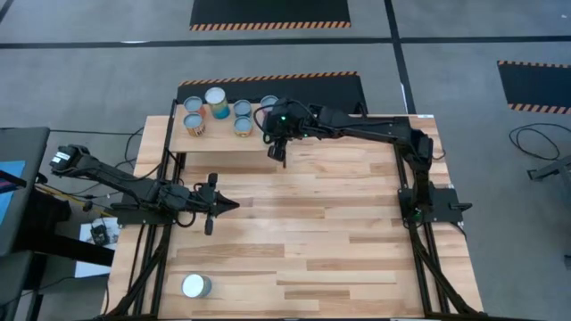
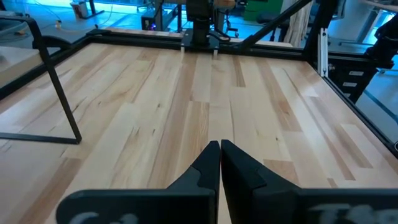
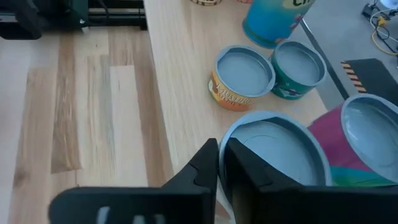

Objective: Pick and place cans onto a shelf
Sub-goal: Put the canned mixed vegetables on the shelf, then put the canned cherries on the shelf

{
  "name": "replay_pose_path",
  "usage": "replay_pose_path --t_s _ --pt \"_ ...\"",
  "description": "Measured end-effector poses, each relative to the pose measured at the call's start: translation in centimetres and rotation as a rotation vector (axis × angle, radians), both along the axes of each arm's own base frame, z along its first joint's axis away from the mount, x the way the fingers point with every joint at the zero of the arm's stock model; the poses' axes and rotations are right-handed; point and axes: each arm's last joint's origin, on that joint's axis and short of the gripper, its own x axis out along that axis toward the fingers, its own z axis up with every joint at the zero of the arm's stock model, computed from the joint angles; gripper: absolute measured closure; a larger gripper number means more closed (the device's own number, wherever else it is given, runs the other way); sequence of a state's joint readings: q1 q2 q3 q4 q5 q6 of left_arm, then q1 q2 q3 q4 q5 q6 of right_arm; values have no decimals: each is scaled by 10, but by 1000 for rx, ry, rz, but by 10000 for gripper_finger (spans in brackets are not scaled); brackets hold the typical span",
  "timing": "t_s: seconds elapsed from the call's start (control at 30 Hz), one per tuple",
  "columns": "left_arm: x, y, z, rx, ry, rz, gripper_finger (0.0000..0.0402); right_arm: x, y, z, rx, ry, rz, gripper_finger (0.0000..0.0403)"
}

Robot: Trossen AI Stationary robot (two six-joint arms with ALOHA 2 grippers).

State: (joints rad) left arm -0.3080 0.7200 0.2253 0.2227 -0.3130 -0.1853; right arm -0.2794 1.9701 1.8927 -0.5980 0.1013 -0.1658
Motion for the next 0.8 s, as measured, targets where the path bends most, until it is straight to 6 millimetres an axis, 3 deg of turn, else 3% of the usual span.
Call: replay_pose_path --t_s 0.4,0.53,0.7,0.8 --pt "0 0 0 -1 0 1 401 0 -5 2 -9 -23 -11 264" --pt "0 0 0 -1 1 0 401 -4 2 10 -81 -2 43 252" --pt "0 -1 -1 -11 10 -43 401 -22 39 46 -314 37 70 321" --pt "0 -2 -1 -7 12 -65 401 -35 55 52 -304 49 139 384"
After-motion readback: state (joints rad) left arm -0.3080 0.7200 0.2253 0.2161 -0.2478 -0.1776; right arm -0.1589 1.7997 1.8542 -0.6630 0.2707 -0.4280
